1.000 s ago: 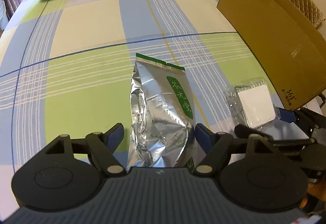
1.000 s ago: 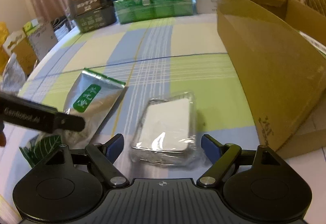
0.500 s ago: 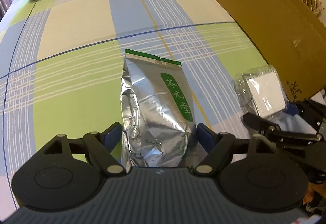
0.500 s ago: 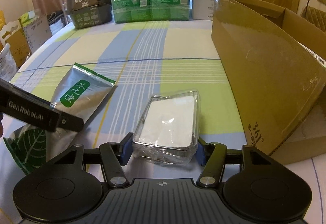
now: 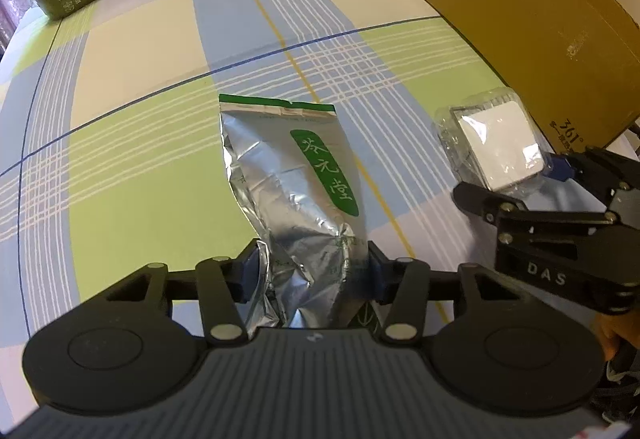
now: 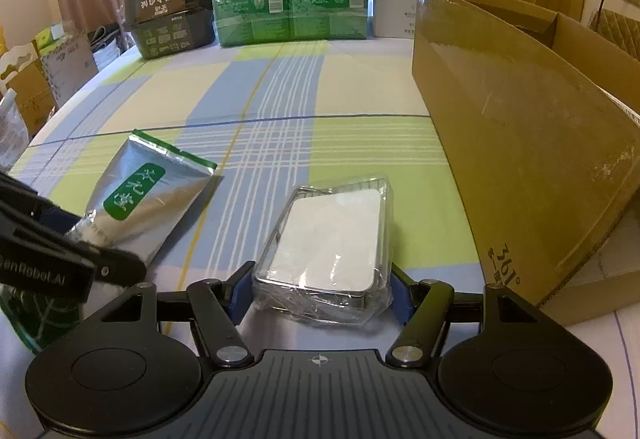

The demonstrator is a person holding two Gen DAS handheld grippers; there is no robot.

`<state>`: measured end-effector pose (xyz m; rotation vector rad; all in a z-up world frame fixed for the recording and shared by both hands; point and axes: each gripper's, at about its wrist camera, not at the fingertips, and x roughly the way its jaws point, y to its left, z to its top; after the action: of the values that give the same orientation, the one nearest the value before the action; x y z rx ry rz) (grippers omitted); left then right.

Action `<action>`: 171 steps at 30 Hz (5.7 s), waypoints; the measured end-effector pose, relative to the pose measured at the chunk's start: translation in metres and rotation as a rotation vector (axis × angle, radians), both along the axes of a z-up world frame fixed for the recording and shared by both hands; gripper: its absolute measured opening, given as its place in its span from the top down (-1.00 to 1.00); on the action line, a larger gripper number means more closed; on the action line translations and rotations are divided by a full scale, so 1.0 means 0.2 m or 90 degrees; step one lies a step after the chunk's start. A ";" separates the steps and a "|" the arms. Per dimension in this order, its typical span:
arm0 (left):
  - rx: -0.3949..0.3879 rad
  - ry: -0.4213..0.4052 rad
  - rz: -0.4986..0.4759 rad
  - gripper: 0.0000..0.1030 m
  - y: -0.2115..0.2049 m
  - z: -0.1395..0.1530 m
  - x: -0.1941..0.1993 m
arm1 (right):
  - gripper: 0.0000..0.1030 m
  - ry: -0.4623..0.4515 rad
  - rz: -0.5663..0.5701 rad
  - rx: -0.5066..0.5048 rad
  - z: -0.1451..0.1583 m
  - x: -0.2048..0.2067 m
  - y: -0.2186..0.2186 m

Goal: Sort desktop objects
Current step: 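Grasp the foil packet with the left tool while the right tool grasps the white packet, then lift the foil packet and white packet up off the table, then carry the foil packet and white packet over the cardboard box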

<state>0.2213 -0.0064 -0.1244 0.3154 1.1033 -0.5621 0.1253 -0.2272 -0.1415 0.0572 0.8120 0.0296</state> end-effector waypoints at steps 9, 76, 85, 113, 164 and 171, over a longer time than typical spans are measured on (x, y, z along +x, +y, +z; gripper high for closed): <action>0.016 -0.008 0.004 -0.28 -0.03 -0.02 0.00 | -0.07 -0.002 -0.002 0.001 0.00 0.00 -0.01; -0.104 -0.081 0.039 0.18 -0.05 0.63 -0.77 | -0.06 -0.088 0.013 0.033 0.62 -0.68 -0.22; -0.126 -0.075 0.004 0.18 -0.19 0.66 -0.84 | -0.06 -0.096 -0.020 0.031 0.69 -0.76 -0.37; -0.160 -0.064 -0.095 0.18 -0.72 0.75 -0.85 | -0.06 -0.114 -0.121 0.014 0.78 -0.83 -0.89; -0.219 -0.062 -0.059 0.18 -1.21 0.89 -0.18 | -0.07 -0.111 -0.052 -0.043 0.80 -0.11 -1.19; -0.223 -0.056 -0.047 0.18 -1.23 0.88 -0.08 | -0.06 -0.106 -0.052 -0.039 0.78 -0.04 -1.21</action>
<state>0.2061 -0.2522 0.0519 0.0759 0.8917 -0.7872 0.1182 -0.4691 0.0151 0.0287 0.6427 -0.0668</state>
